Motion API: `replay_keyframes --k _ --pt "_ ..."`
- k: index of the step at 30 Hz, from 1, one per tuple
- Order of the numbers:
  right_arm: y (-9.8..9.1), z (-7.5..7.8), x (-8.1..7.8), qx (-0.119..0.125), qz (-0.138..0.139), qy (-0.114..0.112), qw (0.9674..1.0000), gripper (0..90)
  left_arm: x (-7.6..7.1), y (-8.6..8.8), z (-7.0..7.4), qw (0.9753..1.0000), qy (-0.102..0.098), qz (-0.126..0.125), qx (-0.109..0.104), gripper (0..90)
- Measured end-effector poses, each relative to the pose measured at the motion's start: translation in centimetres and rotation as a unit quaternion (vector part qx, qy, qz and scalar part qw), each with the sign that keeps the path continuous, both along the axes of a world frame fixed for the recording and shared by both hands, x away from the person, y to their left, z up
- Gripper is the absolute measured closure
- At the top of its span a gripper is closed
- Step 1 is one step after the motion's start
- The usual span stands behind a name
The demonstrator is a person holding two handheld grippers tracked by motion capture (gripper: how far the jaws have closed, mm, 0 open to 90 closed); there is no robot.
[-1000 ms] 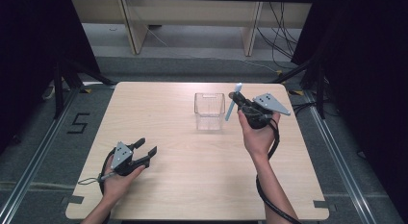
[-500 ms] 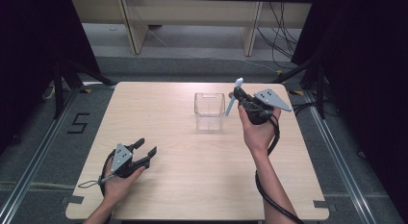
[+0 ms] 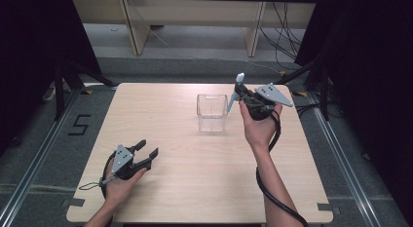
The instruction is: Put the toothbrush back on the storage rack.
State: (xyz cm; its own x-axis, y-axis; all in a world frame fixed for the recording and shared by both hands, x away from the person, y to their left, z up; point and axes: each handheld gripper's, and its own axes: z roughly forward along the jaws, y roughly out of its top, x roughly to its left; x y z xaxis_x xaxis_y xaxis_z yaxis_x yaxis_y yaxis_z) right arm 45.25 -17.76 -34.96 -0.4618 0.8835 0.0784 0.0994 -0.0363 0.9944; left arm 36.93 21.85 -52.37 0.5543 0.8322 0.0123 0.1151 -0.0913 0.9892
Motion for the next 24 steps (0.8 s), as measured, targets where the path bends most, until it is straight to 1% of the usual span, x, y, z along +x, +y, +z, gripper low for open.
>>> replay_keyframes --k 1,2,5,7,8,10,11,12,13,15,19,21,22,23,24 --pt "0.0 0.0 0.1 0.002 0.001 -0.002 1.0000 85.9 0.0 0.0 0.0 1.0000 0.000 0.000 -0.001 38.9" --pt "0.1 0.1 0.2 0.000 0.001 0.003 1.0000 85.9 0.0 0.0 0.0 1.0000 0.000 0.000 0.000 38.9" --pt "0.3 0.0 0.5 0.004 -0.001 -0.002 1.0000 85.9 0.0 0.0 0.0 1.0000 0.001 -0.001 0.000 38.9" --pt "0.3 0.0 0.6 0.005 0.001 -0.001 1.0000 85.9 0.0 0.0 0.0 1.0000 0.000 -0.001 0.000 38.9" --pt "0.4 -0.1 0.8 0.001 0.001 -0.001 1.0000 85.9 0.0 0.0 0.0 1.0000 0.001 -0.002 0.000 38.9" --pt "0.5 -0.2 0.9 0.004 0.002 -0.001 1.0000 85.9 0.0 0.0 0.0 1.0000 0.001 -0.001 0.000 39.0" --pt "0.5 -0.2 1.0 -0.002 -0.002 -0.004 1.0000 85.9 0.0 0.0 0.0 1.0000 0.000 -0.001 0.000 39.0" --pt "0.6 -0.3 1.1 0.000 -0.001 -0.002 1.0000 85.9 0.0 0.0 0.0 1.0000 0.000 -0.001 0.000 39.0" --pt "0.6 -0.3 1.0 0.004 0.000 0.007 1.0000 85.9 0.0 0.0 0.0 1.0000 0.000 -0.002 0.001 39.0" --pt "0.6 -0.5 1.2 -0.002 0.000 0.002 1.0000 85.9 0.0 0.0 0.0 1.0000 0.000 -0.002 0.003 39.0" --pt "0.8 -0.8 1.5 0.003 0.001 0.004 1.0000 85.9 0.0 -0.1 0.0 1.0000 -0.001 -0.003 0.003 39.0" --pt "0.8 -0.8 1.6 0.000 0.000 0.002 1.0000 85.9 0.0 -0.1 0.0 1.0000 -0.001 -0.003 0.003 38.9" --pt "0.8 -1.0 1.7 0.004 -0.003 0.003 1.0000 85.9 0.0 0.0 0.0 1.0000 0.000 -0.003 0.003 38.9" --pt "0.8 -1.0 1.7 0.002 -0.005 0.003 1.0000 85.9 0.0 -0.1 0.0 1.0000 0.000 -0.003 0.003 38.9" --pt "0.8 -1.0 1.7 0.004 -0.001 0.007 1.0000 85.9 0.0 -0.1 0.0 1.0000 0.000 -0.003 0.003 38.8"
